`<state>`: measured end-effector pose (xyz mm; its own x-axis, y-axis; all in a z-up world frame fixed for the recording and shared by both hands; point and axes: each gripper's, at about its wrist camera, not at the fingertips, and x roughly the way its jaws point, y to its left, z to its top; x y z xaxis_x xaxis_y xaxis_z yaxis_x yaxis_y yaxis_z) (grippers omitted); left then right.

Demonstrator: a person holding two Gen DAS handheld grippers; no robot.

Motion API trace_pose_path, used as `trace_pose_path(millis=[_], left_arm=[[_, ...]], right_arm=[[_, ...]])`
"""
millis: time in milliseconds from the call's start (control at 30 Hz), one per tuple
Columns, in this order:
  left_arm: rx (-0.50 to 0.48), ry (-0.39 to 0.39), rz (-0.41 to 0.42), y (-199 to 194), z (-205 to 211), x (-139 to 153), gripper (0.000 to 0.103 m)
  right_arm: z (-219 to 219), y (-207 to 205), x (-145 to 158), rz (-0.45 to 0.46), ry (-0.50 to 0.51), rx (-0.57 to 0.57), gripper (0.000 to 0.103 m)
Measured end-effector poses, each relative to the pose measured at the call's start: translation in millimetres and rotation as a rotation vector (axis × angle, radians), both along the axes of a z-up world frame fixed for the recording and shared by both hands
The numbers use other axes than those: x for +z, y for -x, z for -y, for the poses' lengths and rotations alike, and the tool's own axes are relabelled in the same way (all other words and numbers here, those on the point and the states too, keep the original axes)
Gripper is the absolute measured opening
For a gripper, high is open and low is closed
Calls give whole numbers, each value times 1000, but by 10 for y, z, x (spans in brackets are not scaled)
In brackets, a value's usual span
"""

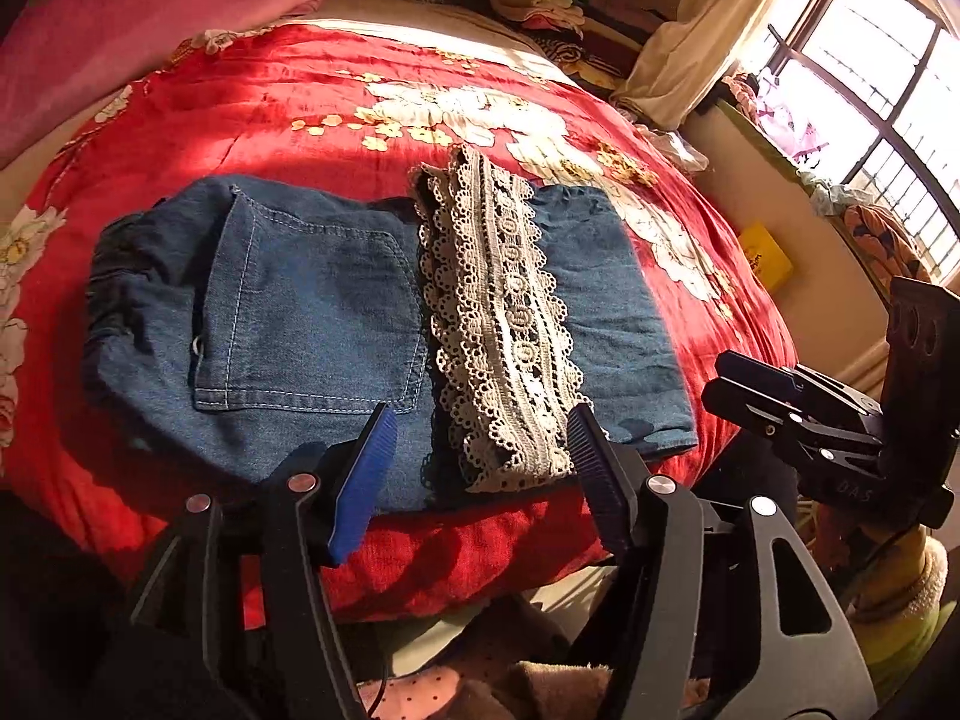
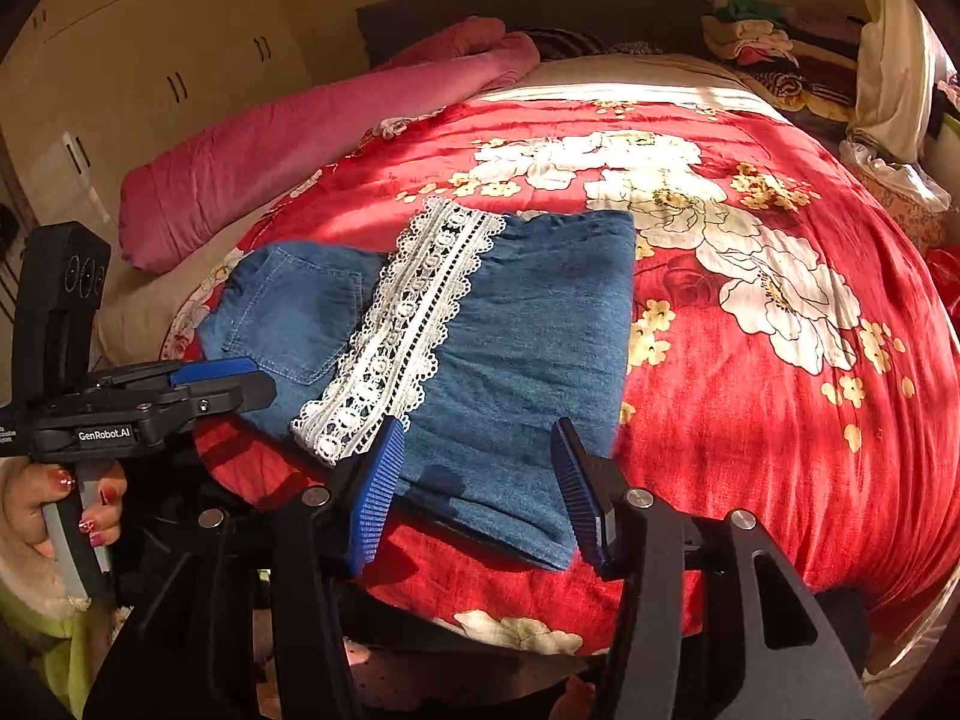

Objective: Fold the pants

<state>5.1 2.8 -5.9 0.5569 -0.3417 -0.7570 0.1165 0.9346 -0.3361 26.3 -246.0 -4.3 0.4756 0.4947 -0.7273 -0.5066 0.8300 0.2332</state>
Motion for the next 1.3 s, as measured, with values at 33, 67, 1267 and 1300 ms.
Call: trace_pose_path(millis=[33, 67, 1267, 1300], left_arm=[[3, -1, -1, 4, -18, -4, 58], [7, -1, -1, 11, -40, -9, 59], [275, 118, -22, 252, -1400, -176, 82], [274, 139, -33, 243, -1419, -223, 82]], right_arm=[[-45, -7, -29, -3, 10, 9, 50], [-95, -16, -61, -10, 22, 17, 50], [-1644, -725, 614, 5, -4, 351, 86], [-1774, -769, 610, 1, 7, 372, 86]])
